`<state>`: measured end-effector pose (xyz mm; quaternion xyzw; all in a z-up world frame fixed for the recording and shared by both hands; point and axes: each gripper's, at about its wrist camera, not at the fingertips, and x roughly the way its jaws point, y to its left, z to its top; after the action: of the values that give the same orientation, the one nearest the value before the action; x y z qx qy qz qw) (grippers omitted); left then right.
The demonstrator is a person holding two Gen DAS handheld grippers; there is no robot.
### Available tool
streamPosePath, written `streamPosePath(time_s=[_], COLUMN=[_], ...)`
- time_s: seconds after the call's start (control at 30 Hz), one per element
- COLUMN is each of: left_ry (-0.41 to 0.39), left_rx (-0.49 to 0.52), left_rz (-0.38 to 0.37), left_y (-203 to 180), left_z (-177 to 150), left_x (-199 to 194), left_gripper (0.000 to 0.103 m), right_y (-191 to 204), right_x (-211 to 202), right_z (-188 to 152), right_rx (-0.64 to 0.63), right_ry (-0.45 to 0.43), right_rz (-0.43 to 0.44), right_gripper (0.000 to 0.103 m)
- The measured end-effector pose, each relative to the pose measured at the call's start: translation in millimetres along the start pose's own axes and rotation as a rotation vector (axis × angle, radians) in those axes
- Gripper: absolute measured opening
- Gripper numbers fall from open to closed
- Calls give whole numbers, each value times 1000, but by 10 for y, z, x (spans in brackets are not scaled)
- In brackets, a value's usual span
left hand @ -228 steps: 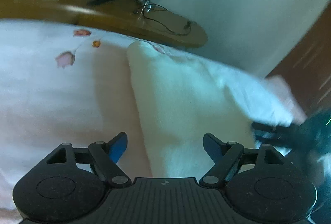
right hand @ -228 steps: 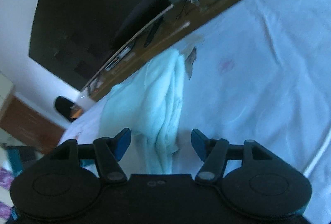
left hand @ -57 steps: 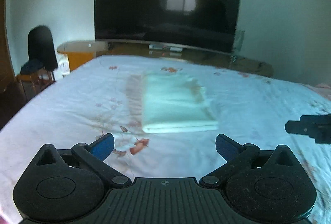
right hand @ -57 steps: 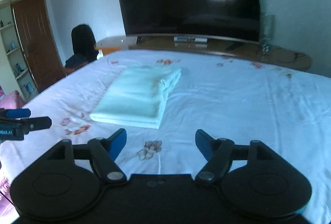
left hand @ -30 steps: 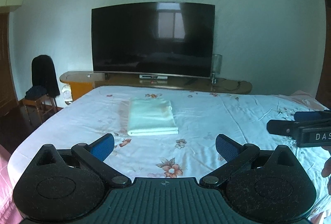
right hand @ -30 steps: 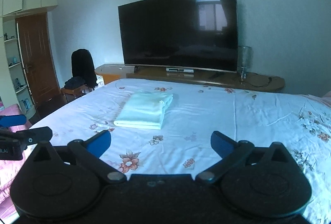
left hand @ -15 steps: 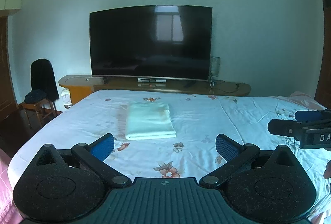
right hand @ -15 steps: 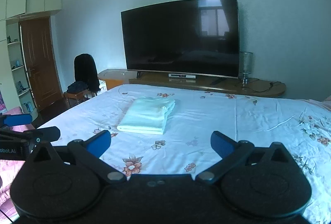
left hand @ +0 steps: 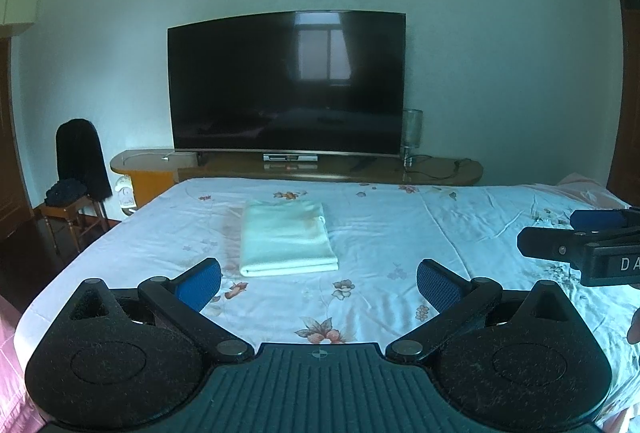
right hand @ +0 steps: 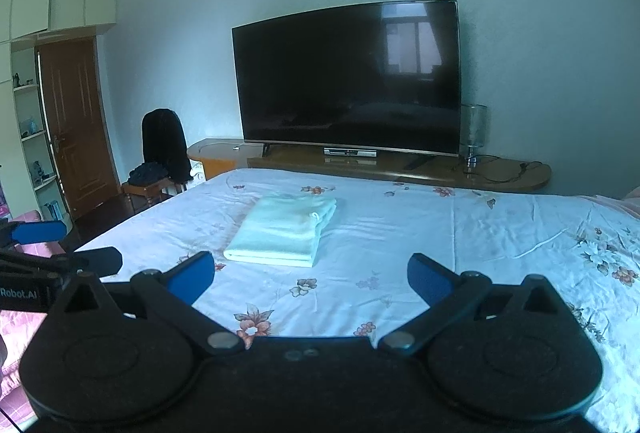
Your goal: Fold small clothes
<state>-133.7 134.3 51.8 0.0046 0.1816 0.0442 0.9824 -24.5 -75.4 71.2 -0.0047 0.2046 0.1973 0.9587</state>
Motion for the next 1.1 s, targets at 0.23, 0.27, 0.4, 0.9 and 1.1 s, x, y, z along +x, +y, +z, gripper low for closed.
streamPosePath(time_s=[0.23, 0.27, 0.4, 0.9, 1.1], left_ry=[-3, -4, -6, -18, -17], left_rx=[-3, -2, 4, 11, 11], left_rz=[1, 0, -7, -21, -21], left_y=[15, 16, 20, 57, 90], left_z=[20, 20, 26, 64, 64], left_x=[14, 14, 13, 23, 35], left_gripper=[103, 103, 103, 103, 103], right_y=[-24, -28, -22, -43, -47], right_x=[-21, -21, -21, -29, -23], right_z=[11, 13, 15, 52, 60], right_rx=[1, 1, 1, -6, -10], right_ry=[-4, -5, -5, -10, -1], right_rz=[0, 1, -1, -4, -3], right_gripper=[103, 103, 103, 103, 103])
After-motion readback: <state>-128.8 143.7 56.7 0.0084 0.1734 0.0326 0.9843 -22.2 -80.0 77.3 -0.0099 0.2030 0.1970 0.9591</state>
